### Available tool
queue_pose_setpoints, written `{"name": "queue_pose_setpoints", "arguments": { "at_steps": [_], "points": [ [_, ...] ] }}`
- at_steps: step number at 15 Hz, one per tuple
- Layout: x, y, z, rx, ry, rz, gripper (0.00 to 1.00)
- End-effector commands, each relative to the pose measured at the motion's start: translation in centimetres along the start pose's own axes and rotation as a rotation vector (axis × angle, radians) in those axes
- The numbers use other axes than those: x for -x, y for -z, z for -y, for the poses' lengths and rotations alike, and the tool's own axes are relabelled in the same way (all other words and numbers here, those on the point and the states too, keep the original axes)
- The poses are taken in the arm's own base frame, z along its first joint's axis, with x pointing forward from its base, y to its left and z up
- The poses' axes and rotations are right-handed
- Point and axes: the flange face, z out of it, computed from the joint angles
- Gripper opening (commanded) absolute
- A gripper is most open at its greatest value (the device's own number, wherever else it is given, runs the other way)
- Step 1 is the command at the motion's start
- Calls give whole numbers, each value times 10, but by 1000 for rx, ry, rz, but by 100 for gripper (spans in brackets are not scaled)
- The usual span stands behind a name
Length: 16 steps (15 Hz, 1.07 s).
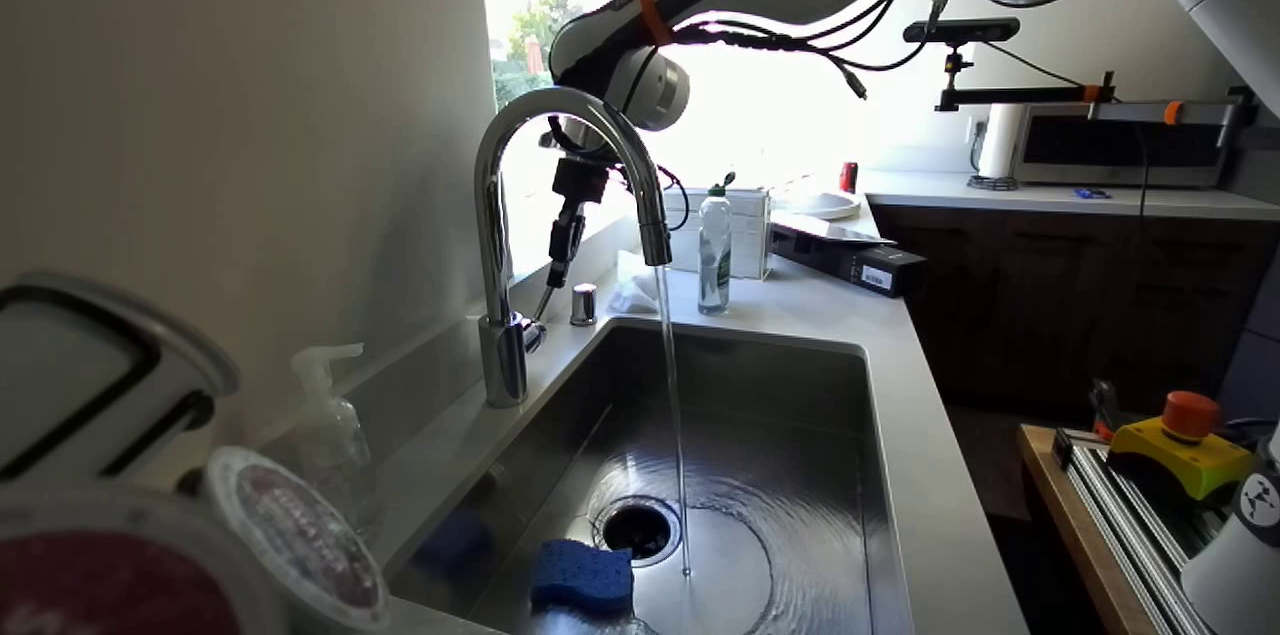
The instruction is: Push the faucet handle to the right.
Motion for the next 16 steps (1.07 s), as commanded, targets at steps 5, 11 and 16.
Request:
{"name": "queue_pose_setpoints", "arguments": {
  "at_steps": [5,11,16],
  "points": [
    [22,-12,10,-17,68,125,3],
    [29,-18,14,-6,97,162,3],
    [28,-19,10,9,87,163,3]
  ]
}}
